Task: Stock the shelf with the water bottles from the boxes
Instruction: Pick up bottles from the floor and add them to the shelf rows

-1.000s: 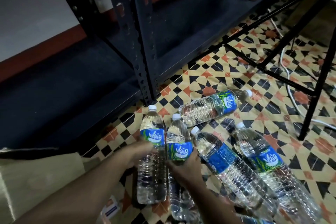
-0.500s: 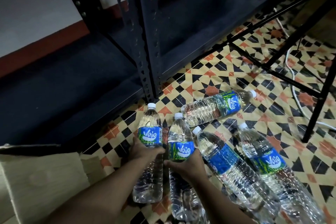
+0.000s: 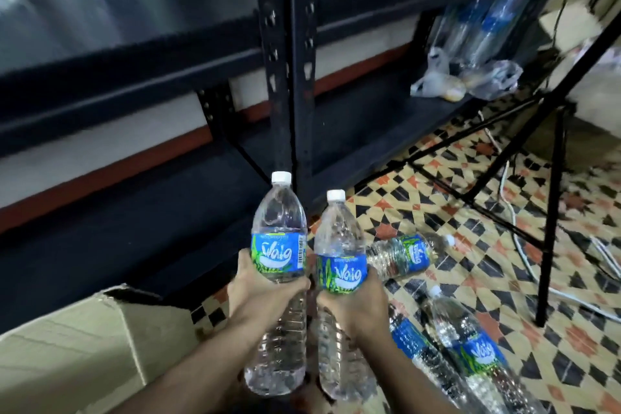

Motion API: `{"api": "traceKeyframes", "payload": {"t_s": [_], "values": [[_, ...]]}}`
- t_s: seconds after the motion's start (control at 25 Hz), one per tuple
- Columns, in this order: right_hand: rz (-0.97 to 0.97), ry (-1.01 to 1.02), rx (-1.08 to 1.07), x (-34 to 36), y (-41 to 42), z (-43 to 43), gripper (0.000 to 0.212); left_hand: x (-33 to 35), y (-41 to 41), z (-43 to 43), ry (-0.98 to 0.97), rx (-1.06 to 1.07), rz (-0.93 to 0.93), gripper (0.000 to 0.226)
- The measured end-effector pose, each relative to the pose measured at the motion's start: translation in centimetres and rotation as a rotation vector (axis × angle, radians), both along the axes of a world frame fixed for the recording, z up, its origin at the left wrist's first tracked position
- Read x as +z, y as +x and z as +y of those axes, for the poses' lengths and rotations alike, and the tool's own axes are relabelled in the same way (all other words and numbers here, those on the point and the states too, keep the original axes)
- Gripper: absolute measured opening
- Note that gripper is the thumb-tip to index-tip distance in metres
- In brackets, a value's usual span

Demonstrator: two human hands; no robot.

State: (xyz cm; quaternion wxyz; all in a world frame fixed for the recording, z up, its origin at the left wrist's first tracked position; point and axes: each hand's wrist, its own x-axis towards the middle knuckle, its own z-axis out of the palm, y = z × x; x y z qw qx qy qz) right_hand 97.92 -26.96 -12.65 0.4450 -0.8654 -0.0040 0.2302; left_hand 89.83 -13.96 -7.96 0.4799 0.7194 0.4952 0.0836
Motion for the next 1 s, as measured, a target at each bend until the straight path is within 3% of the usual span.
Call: {"api": "traceKeyframes", "payload": {"t_s": [0.08, 0.28, 0.48, 0.72, 1.0], "values": [[-0.092, 0.068, 0.033, 4.5, 0.0, 0.2, 0.101, 4.2, -1.6, 0.0, 0.093, -0.017, -0.135, 0.074], [-0.403, 0.242, 0.167, 14.8, -1.5, 0.7, 0.070, 13.3, -5.5, 0.4, 0.281, 0.042, -0.394, 0.079], [-0.538, 0.488, 0.224, 24.4, -4.3, 3.7, 0.081, 21.8, -9.0, 0.6, 0.431, 0.158, -0.619, 0.079], [-0.631, 0.660, 0.317, 32.7, -6.0, 9.0, 0.081, 29.4, -11.4, 3.2, 0.603, 0.279, -0.727, 0.077], [-0.653, 0.693, 0.449, 39.9, -5.9, 15.4, 0.075, 35.6, -12.3, 8.2, 0.692, 0.361, -0.793, 0.081]]}}
